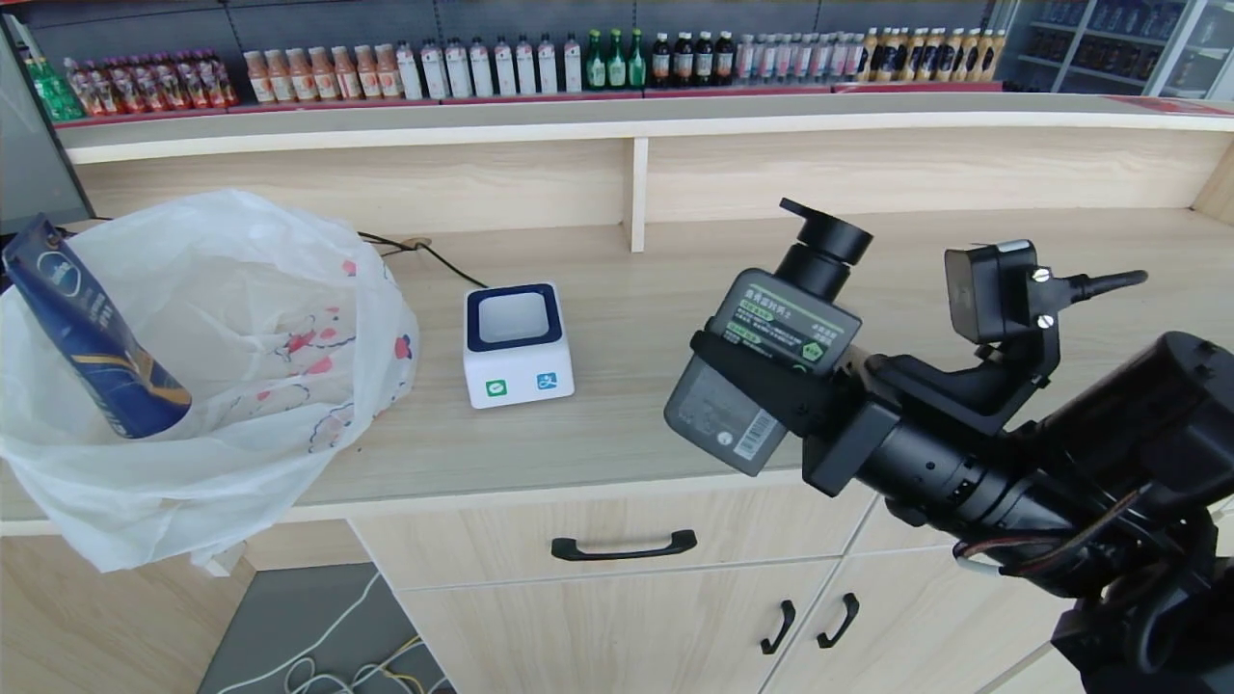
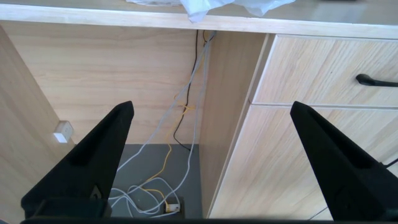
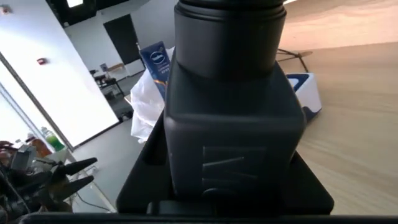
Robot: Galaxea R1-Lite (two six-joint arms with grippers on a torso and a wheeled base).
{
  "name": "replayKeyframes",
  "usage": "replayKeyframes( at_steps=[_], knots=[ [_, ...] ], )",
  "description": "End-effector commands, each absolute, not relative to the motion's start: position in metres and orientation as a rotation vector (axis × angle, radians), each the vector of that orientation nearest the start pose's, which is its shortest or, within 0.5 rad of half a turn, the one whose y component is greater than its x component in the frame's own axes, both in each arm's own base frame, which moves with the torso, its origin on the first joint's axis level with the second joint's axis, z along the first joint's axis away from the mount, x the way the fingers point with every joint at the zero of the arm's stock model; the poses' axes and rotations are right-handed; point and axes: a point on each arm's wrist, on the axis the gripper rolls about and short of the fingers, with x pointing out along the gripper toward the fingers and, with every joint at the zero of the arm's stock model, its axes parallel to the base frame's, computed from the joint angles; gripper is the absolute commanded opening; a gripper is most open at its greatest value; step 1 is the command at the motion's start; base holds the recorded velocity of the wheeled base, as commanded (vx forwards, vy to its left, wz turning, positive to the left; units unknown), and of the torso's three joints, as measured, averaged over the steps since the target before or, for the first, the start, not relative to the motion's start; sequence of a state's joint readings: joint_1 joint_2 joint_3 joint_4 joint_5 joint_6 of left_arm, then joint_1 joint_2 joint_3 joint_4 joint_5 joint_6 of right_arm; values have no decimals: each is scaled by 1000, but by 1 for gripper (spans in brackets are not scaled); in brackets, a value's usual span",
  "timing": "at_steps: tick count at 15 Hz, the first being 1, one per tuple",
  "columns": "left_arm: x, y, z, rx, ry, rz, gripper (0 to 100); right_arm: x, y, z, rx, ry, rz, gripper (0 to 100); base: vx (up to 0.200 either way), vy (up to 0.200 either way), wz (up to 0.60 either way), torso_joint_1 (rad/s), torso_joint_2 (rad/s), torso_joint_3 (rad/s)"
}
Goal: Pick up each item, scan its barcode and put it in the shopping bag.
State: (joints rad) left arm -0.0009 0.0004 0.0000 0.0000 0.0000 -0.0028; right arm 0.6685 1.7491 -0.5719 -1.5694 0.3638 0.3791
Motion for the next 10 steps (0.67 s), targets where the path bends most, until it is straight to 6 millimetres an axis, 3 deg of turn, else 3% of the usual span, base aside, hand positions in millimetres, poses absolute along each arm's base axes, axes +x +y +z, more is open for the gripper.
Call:
replayKeyframes(
  at_steps=[1,5,8,10],
  knots=[
    [-23,0,75,-3,0,-2,100,218,178,201,373,-245,978,0,0,0,0,0,0,0],
    [-23,0,75,-2,0,0,100,204,159,210,312,-326,798,0,0,0,0,0,0,0],
    [-23,0,75,-8,0,0,100,209,136,213,215,-385,539,0,0,0,0,0,0,0],
    [-23,0,75,-6,0,0,100,210,134,214,188,-395,467,0,0,0,0,0,0,0]
  ],
)
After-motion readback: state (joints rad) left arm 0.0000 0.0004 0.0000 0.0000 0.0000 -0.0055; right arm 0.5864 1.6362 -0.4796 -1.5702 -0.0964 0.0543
